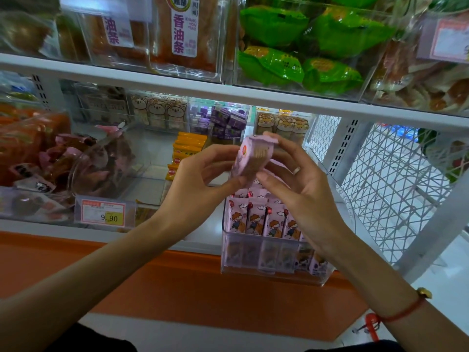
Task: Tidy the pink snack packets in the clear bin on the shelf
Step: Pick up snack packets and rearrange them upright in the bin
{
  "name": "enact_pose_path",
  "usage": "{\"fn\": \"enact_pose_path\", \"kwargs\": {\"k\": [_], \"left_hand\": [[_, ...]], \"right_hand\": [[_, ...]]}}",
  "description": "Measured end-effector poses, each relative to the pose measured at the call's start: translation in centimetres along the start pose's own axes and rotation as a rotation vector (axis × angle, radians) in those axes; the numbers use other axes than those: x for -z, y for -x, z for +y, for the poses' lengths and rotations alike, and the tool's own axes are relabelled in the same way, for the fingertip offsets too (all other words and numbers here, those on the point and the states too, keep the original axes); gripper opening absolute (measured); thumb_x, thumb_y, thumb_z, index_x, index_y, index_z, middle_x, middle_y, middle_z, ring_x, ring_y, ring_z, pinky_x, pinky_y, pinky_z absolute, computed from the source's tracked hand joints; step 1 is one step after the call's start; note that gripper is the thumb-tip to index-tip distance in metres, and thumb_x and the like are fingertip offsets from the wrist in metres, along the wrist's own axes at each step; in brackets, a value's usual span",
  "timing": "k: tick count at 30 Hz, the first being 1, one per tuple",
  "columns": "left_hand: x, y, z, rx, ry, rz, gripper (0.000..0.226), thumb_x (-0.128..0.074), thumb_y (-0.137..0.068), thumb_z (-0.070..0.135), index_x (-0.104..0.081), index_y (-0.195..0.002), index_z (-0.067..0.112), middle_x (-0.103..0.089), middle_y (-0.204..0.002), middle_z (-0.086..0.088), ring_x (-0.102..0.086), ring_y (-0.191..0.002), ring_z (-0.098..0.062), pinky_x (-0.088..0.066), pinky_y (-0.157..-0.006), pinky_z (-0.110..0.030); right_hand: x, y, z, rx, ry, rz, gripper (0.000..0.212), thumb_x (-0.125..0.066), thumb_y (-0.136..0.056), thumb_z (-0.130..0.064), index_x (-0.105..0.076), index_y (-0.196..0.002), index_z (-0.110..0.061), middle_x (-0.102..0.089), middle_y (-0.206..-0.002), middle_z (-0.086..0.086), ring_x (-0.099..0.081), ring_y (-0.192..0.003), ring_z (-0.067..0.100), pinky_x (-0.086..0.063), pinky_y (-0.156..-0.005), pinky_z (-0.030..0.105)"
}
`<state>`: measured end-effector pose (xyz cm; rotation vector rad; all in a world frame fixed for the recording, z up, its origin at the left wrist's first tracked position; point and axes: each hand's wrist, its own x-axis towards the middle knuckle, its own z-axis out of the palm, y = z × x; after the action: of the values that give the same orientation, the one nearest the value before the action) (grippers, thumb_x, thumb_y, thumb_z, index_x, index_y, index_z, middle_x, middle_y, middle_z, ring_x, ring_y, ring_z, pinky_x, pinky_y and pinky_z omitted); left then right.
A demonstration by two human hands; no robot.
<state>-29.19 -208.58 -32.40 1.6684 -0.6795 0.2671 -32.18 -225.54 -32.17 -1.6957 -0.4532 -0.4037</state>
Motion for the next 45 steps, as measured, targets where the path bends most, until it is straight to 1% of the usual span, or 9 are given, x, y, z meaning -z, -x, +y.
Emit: {"fn": "enact_pose_path", "kwargs": {"k": [3,7,11,16,25,32,36,41,45], "left_hand": [[-0.1,0.0,0.1,0.067,0.11,0.105,0.051,-0.076,-0.067,0.027,-0.06,-0.113,0.015,-0.07,-0.105,0.006,-0.069,-0.094,-0.006,-0.054,-0.078,-0.016],[-0.4,0.1,0.4,0.147,0.127,0.144,0.063,-0.075,-0.061,0.041,-0.057,-0.115,0.014,-0.071,-0.105,0.003,-0.07,-0.094,-0.01,-0.057,-0.082,-0.029],[0.1,-0.1,0.7,0.182,0.249,0.106,0.07,-0.072,-0.07,0.037,-0.044,-0.132,0.02,-0.069,-0.111,0.01,-0.066,-0.103,-0.006,-0.055,-0.085,-0.024],[0.8,-0.3,1.0,0.17,0.345,0.108,0.051,-0.068,-0.082,0.012,-0.05,-0.129,0.015,-0.068,-0.112,-0.003,-0.069,-0.099,-0.014,-0.055,-0.076,-0.018],[0.4,-0.3,0.5,0.202,0.279,0.148,0.037,-0.067,-0.081,0.028,-0.057,-0.113,0.011,-0.071,-0.101,0.002,-0.07,-0.09,-0.006,-0.054,-0.069,-0.016],[1.3,-2.5,0.0,-0.05,0.063,0.24,0.029,-0.067,-0.084,0.009,-0.053,-0.108,0.017,-0.066,-0.103,0.008,-0.066,-0.091,0.0,-0.051,-0.072,-0.01],[1.6,-4.6,-1.4,-0.09,-0.06,0.215,0.03,-0.069,-0.084,0.006,-0.058,-0.1,0.028,-0.065,-0.1,0.015,-0.063,-0.092,0.006,-0.049,-0.074,-0.01],[1.9,-6.4,-3.7,-0.078,-0.166,0.149,0.035,-0.071,-0.083,0.009,-0.058,-0.096,0.039,-0.066,-0.092,0.021,-0.064,-0.089,0.005,-0.05,-0.071,-0.01],[1.7,-8.3,-4.6,-0.059,-0.345,0.037,0.028,-0.076,-0.08,0.02,-0.062,-0.102,0.032,-0.066,-0.094,0.02,-0.063,-0.09,0.003,-0.053,-0.076,-0.018]], "right_hand": [[-0.5,0.3,0.2,-0.013,0.103,-0.035,0.081,-0.078,-0.073,-0.019,-0.034,-0.139,-0.035,-0.053,-0.132,-0.007,-0.049,-0.125,0.003,-0.043,-0.104,0.031],[-1.5,0.5,0.2,0.027,0.129,0.043,0.048,-0.076,-0.077,-0.02,-0.05,-0.117,-0.027,-0.061,-0.115,-0.009,-0.06,-0.106,0.003,-0.054,-0.08,0.02],[-0.8,0.0,-0.1,-0.033,0.079,0.093,0.03,-0.066,-0.077,-0.034,-0.059,-0.106,-0.029,-0.068,-0.103,-0.006,-0.066,-0.094,0.007,-0.055,-0.074,0.02],[0.3,-0.2,0.4,-0.213,-0.19,0.034,0.043,-0.068,-0.069,-0.031,-0.065,-0.111,-0.023,-0.07,-0.097,-0.006,-0.068,-0.091,0.015,-0.054,-0.079,0.025],[0.8,-0.9,0.7,-0.226,-0.192,0.224,0.051,-0.065,-0.071,-0.037,-0.063,-0.117,-0.015,-0.073,-0.089,-0.002,-0.07,-0.087,0.015,-0.056,-0.081,0.029],[1.1,-2.3,3.3,-0.21,0.351,0.138,0.044,-0.061,-0.09,-0.025,-0.045,-0.131,-0.03,-0.058,-0.115,-0.013,-0.058,-0.097,-0.002,-0.053,-0.084,0.028],[1.3,-4.6,5.1,-0.131,0.702,0.035,0.031,-0.05,-0.095,-0.011,-0.055,-0.125,-0.016,-0.056,-0.123,0.0,-0.053,-0.106,0.01,-0.045,-0.09,0.026],[0.5,-6.7,7.1,-0.097,1.162,-0.227,0.036,-0.039,-0.098,-0.025,-0.052,-0.131,-0.017,-0.048,-0.132,0.01,-0.037,-0.122,0.025,-0.035,-0.098,0.036],[0.8,-6.2,7.7,-0.154,1.071,-0.288,0.037,-0.039,-0.099,-0.031,-0.049,-0.134,-0.025,-0.043,-0.138,0.005,-0.028,-0.128,0.022,-0.026,-0.101,0.035]]}}
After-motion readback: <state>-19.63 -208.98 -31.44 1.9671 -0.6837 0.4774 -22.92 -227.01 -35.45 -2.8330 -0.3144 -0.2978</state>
